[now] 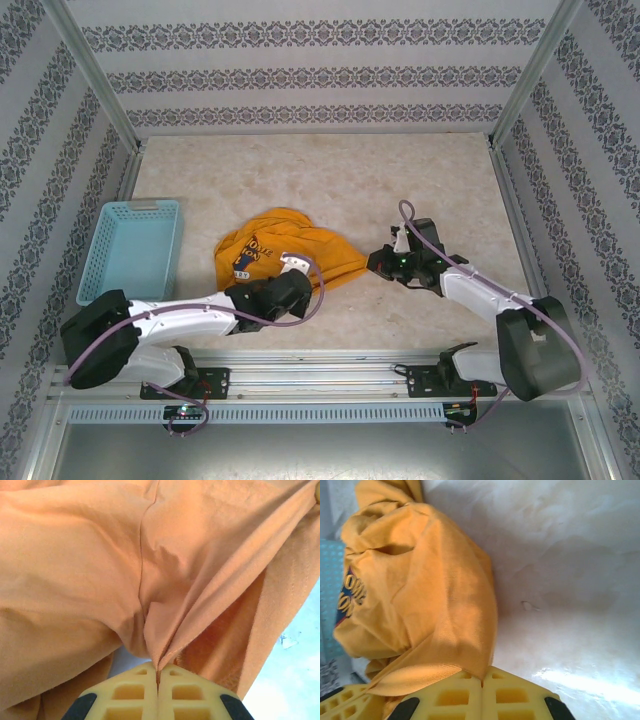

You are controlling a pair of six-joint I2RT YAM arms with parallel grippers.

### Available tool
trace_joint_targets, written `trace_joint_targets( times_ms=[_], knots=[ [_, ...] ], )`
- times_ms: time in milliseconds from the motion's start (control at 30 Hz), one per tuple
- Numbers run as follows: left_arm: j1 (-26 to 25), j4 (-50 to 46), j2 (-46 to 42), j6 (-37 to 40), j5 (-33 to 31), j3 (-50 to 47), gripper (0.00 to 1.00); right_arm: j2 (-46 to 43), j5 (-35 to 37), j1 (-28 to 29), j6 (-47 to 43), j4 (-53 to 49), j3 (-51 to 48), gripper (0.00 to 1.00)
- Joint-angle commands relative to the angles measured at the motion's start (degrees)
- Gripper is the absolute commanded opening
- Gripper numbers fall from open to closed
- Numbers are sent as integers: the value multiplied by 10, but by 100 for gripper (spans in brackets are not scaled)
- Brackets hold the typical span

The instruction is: Fold the inside-out t-shirt

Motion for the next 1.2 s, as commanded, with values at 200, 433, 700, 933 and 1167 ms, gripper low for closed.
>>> trace_joint_targets(
  times_ms=[200,433,700,933,1167],
  knots=[
    [-7,68,86,14,95,34,0,2,195,70,-32,-170,52,8],
    [-25,77,105,33,114,51,0,-69,372,194,21,-286,76,40],
    [-31,101,107,17,130,37,0,-17,288,241,53,-212,70,40],
    [-38,127,107,-4,130,24,0,65,227,268,61,-129,88,53],
    [-38,141,101,-8,131,15,0,109,224,268,61,-131,96,57]
  ],
)
